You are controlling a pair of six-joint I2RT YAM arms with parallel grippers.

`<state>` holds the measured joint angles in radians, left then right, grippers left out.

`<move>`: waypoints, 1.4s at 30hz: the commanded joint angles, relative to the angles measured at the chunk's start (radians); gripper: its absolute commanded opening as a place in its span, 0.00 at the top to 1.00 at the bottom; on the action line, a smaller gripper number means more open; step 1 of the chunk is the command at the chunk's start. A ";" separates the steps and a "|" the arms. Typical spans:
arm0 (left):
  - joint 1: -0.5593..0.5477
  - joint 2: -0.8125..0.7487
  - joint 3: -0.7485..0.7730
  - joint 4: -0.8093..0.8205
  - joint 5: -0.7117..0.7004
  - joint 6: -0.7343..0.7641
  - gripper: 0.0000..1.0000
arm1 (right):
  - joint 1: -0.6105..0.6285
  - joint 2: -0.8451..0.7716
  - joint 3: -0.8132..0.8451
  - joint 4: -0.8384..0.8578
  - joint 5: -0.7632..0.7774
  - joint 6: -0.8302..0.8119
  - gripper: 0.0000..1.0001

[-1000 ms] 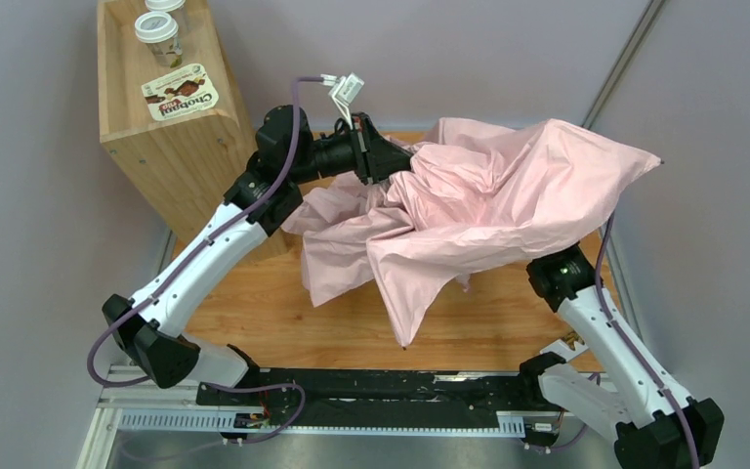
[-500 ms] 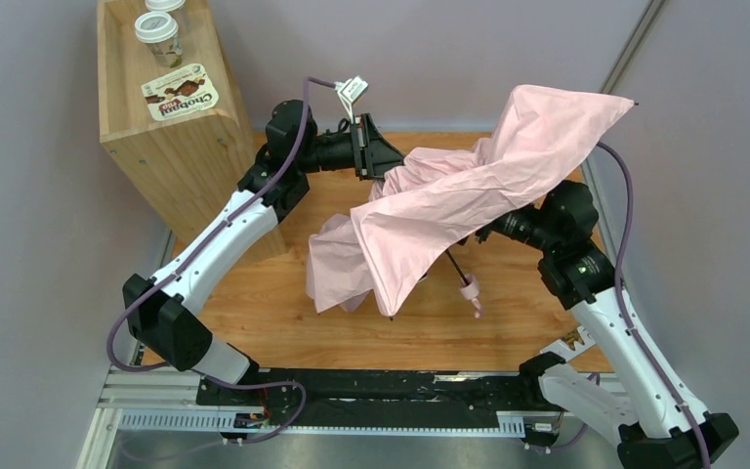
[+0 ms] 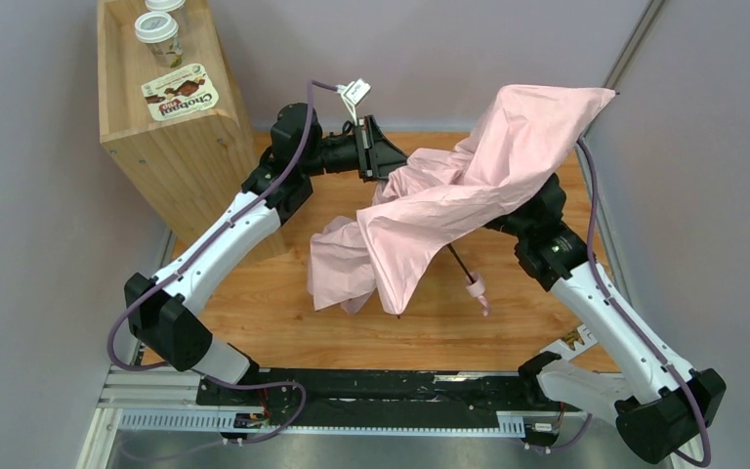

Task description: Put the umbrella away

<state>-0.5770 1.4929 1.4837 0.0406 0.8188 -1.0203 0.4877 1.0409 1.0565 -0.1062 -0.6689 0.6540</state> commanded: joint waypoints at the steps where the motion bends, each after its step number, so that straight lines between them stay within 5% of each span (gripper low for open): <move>1: -0.034 -0.010 0.039 0.010 0.019 0.003 1.00 | 0.022 0.038 0.034 0.097 -0.020 0.013 0.51; 5: -0.034 -0.037 0.085 -0.126 -0.015 0.104 1.00 | 0.020 0.005 -0.012 0.181 0.018 0.004 0.96; 7: -0.023 -0.072 0.081 -0.149 -0.042 0.130 0.76 | 0.015 -0.019 -0.041 0.206 0.029 -0.019 1.00; 8: -0.011 -0.092 0.072 -0.140 -0.052 0.132 0.54 | 0.011 -0.042 -0.067 0.220 0.034 -0.033 1.00; 10: 0.014 -0.154 0.043 -0.133 -0.082 0.152 0.31 | -0.017 -0.073 -0.117 0.294 -0.015 -0.031 1.00; 11: 0.025 -0.189 0.036 -0.143 -0.104 0.161 0.27 | -0.033 -0.090 -0.150 0.357 -0.041 -0.022 1.00; 19: 0.066 -0.465 -0.181 -0.079 -0.297 0.287 0.27 | -0.239 -0.093 -0.328 1.089 -0.340 0.306 1.00; 27: 0.065 -0.461 -0.368 0.309 -0.149 0.138 0.26 | -0.241 0.063 -0.245 1.601 -0.494 0.633 1.00; 30: 0.045 -0.438 -0.381 0.451 -0.119 0.114 0.25 | -0.236 0.079 -0.222 1.606 -0.509 0.645 1.00; 36: -0.121 -0.422 -0.350 0.490 -0.125 0.276 0.25 | -0.222 0.096 -0.190 1.591 -0.514 0.662 1.00; 42: -0.162 -0.424 -0.399 0.556 -0.270 0.307 0.25 | -0.184 0.114 -0.182 1.591 -0.491 0.664 1.00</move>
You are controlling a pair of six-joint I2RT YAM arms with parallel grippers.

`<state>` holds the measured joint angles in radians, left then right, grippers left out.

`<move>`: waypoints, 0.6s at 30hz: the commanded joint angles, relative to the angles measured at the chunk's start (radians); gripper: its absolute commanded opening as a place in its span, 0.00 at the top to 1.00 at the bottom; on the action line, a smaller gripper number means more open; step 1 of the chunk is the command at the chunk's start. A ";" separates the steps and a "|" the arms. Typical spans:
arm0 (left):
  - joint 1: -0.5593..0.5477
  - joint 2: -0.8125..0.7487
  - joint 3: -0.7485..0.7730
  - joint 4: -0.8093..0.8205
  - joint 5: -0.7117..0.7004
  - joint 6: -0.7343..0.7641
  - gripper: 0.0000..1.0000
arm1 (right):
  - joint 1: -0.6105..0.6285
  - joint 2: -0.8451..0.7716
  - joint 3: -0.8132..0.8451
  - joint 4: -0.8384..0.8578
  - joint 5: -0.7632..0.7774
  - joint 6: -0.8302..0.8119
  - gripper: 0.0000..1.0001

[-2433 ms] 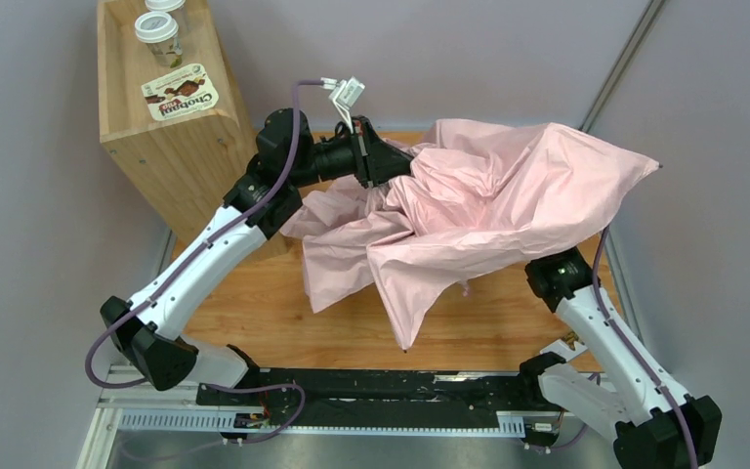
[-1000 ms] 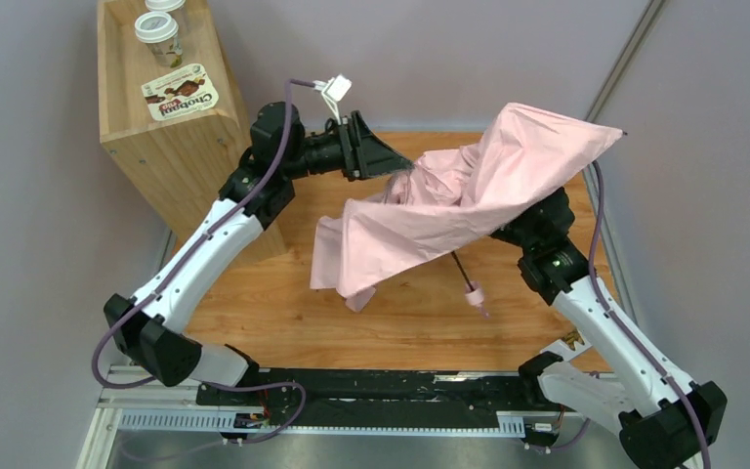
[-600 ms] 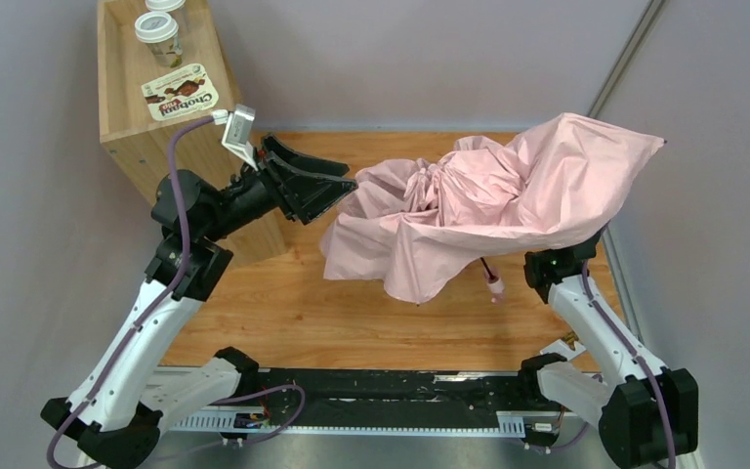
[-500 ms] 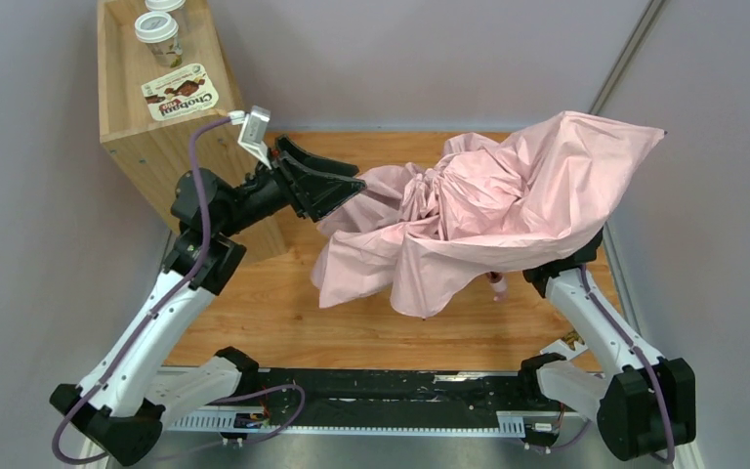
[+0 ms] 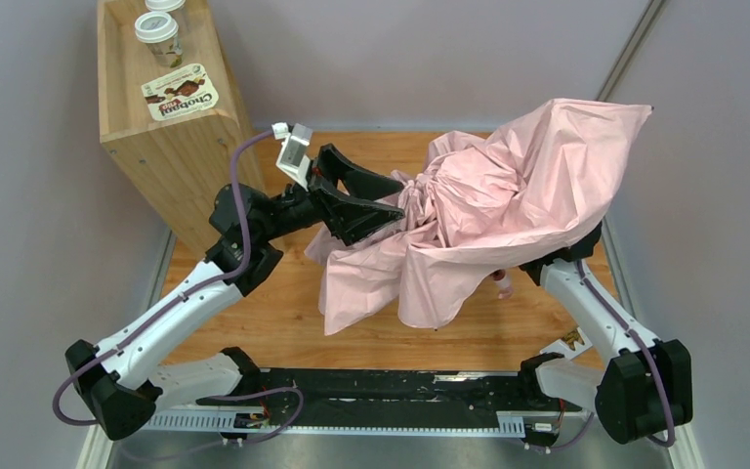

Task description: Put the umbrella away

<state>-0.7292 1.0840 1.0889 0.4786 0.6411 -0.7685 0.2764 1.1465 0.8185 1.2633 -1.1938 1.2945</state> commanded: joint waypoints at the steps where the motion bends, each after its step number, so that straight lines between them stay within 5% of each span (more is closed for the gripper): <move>1: -0.013 -0.003 0.003 0.118 -0.107 0.052 0.25 | 0.033 0.012 0.059 0.219 0.034 0.023 1.00; 12: -0.026 -0.055 -0.023 -0.075 -0.414 0.002 0.24 | 0.038 0.012 0.073 0.203 0.043 0.005 1.00; 18: -0.029 0.078 -0.006 0.217 -0.135 -0.144 0.24 | 0.038 0.015 0.082 0.183 0.031 0.006 1.00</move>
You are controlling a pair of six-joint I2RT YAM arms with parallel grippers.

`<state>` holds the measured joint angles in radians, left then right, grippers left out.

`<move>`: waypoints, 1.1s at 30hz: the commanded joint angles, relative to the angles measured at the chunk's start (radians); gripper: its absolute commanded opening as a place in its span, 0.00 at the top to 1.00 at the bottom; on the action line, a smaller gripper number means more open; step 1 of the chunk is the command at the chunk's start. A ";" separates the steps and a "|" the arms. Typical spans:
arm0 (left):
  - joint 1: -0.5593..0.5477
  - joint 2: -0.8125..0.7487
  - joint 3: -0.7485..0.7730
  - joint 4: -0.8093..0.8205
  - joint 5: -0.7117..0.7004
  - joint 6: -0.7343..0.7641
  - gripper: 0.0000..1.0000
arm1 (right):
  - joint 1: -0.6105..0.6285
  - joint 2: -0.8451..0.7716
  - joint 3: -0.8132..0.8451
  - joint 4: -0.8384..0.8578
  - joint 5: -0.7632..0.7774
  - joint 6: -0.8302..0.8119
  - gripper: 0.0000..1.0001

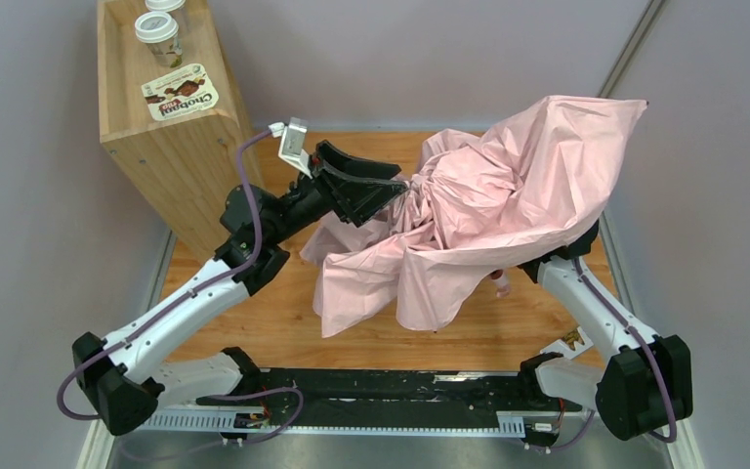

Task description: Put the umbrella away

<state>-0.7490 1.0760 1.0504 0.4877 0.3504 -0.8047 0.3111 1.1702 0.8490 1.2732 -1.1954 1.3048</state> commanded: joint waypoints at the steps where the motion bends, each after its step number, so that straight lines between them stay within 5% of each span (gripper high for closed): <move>1: -0.016 0.097 0.037 0.233 0.171 -0.116 0.24 | 0.002 -0.009 0.053 0.169 0.034 -0.006 1.00; 7: -0.049 0.157 0.103 0.209 0.185 -0.090 0.23 | 0.023 -0.007 0.054 0.144 0.019 -0.018 1.00; 11: -0.052 0.194 0.132 0.212 0.188 -0.090 0.27 | 0.057 -0.044 0.053 -0.053 -0.010 -0.191 1.00; 16: -0.053 0.222 0.158 0.216 0.200 -0.093 0.73 | 0.101 -0.150 0.097 -0.629 -0.015 -0.611 1.00; 19: -0.053 0.208 0.155 0.221 0.190 -0.084 0.92 | 0.105 -0.179 0.130 -0.842 -0.004 -0.757 0.99; 22: -0.053 0.177 0.149 0.183 0.157 -0.036 1.00 | 0.105 -0.198 0.130 -0.986 0.016 -0.851 0.83; 25: -0.053 0.139 0.145 0.167 0.125 -0.019 1.00 | 0.106 -0.211 0.095 -1.014 0.049 -0.866 0.49; 28: -0.053 0.108 0.151 0.126 0.099 0.011 1.00 | 0.103 -0.251 0.047 -1.011 0.097 -0.865 0.30; 33: -0.050 0.036 0.148 0.034 0.023 0.038 1.00 | 0.103 -0.285 -0.016 -0.985 0.105 -0.826 0.27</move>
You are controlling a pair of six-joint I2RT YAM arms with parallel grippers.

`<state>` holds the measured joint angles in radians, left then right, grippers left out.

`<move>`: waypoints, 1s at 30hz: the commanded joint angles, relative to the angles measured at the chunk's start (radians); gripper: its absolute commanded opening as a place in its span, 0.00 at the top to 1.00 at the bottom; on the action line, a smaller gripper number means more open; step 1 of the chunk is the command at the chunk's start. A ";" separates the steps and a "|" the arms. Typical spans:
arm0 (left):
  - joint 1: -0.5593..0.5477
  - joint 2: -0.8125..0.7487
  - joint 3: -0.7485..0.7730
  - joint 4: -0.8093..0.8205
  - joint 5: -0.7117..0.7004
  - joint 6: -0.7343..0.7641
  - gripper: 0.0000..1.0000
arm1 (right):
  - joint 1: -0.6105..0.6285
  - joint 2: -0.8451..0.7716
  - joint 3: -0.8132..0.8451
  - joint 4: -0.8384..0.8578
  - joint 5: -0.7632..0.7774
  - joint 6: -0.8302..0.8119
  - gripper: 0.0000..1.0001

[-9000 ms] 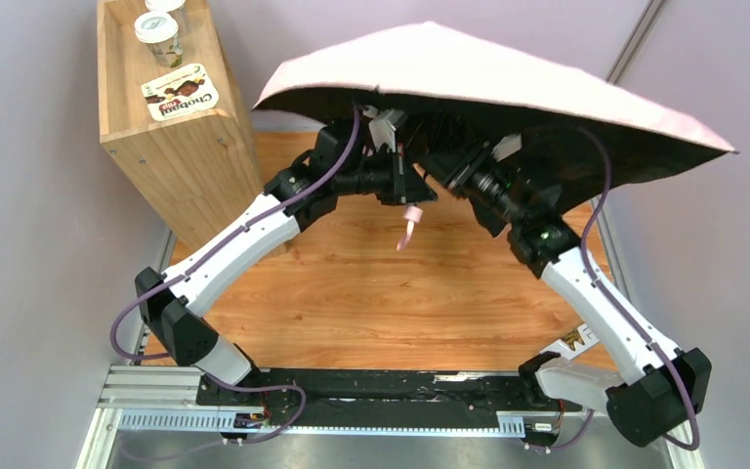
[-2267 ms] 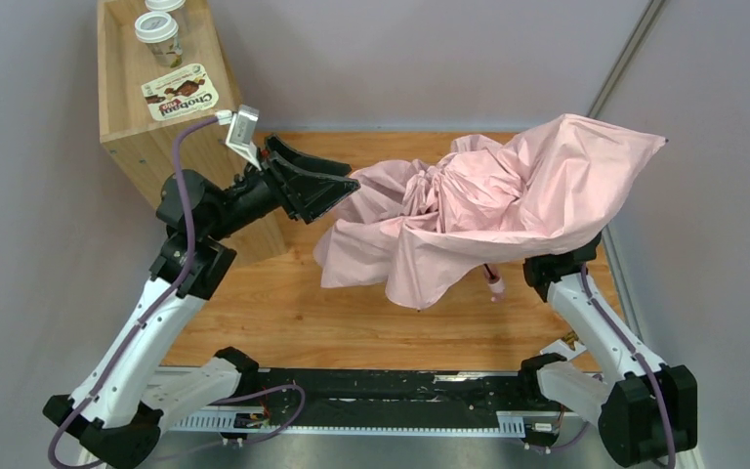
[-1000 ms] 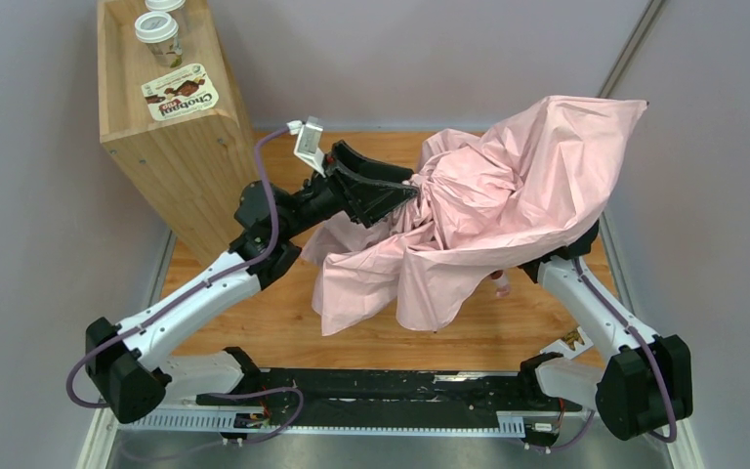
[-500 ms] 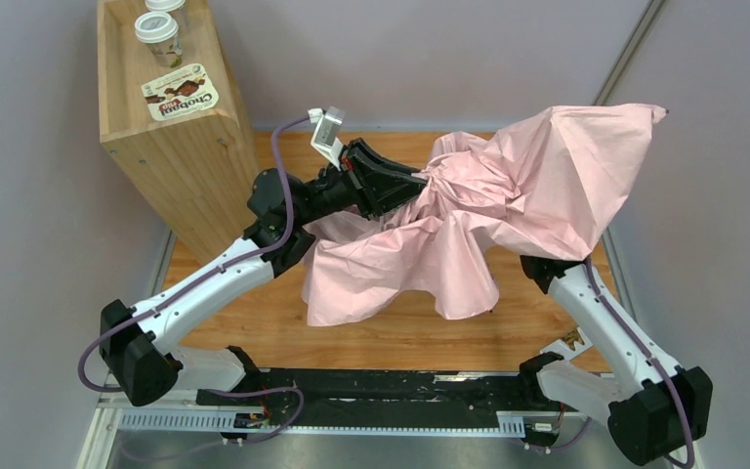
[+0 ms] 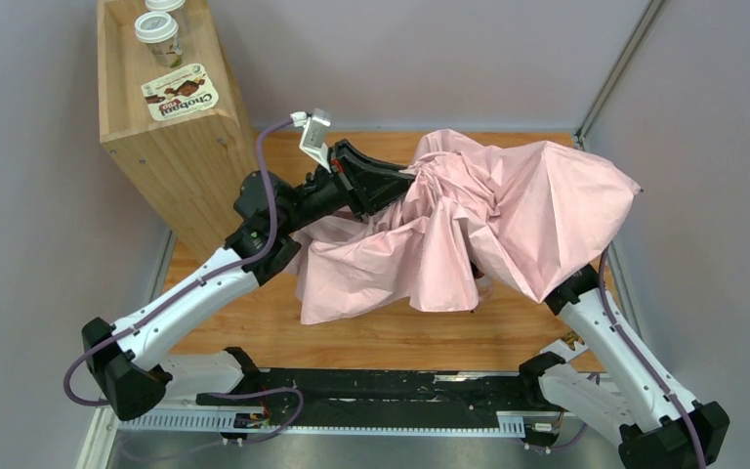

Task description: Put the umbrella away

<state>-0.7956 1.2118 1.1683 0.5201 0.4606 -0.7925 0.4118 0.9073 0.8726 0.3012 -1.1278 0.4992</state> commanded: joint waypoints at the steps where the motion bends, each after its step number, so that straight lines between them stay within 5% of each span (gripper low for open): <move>1: -0.004 -0.107 0.039 -0.030 -0.103 0.027 1.00 | 0.002 -0.031 -0.053 0.005 0.040 -0.007 0.28; 3: -0.004 -0.112 0.053 -0.080 -0.109 0.030 1.00 | 0.001 -0.053 -0.079 0.045 0.077 0.015 0.39; 6: -0.004 -0.115 0.053 -0.101 -0.132 0.018 1.00 | 0.004 -0.085 -0.136 0.172 0.175 0.070 0.92; 7: -0.002 -0.110 0.054 -0.092 -0.126 0.010 1.00 | 0.004 -0.090 -0.153 0.214 0.200 0.090 1.00; 9: 0.004 -0.106 0.059 -0.083 -0.099 -0.022 1.00 | 0.002 -0.064 -0.167 0.332 0.175 0.159 1.00; 10: 0.007 -0.104 0.060 -0.084 -0.091 -0.045 0.87 | 0.002 -0.045 -0.165 0.381 0.157 0.191 1.00; 11: 0.012 -0.109 0.051 -0.078 -0.074 -0.053 0.57 | 0.002 -0.021 -0.162 0.442 0.142 0.231 1.00; 13: 0.016 -0.138 0.022 -0.060 -0.068 -0.070 0.27 | 0.001 0.025 -0.152 0.542 0.122 0.306 1.00; 17: 0.032 -0.210 -0.058 -0.032 -0.071 -0.053 0.26 | -0.005 0.096 -0.132 0.670 0.117 0.415 1.00; 22: 0.038 -0.313 -0.096 -0.112 -0.097 0.044 0.26 | -0.008 0.110 -0.109 0.615 0.109 0.389 1.00; 30: 0.036 -0.203 0.005 -0.236 -0.097 0.105 0.25 | -0.008 0.093 -0.084 0.543 0.112 0.345 1.00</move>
<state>-0.7578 0.9333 1.1236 0.3317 0.3645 -0.7300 0.4068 1.0218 0.7208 0.8181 -1.0534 0.8661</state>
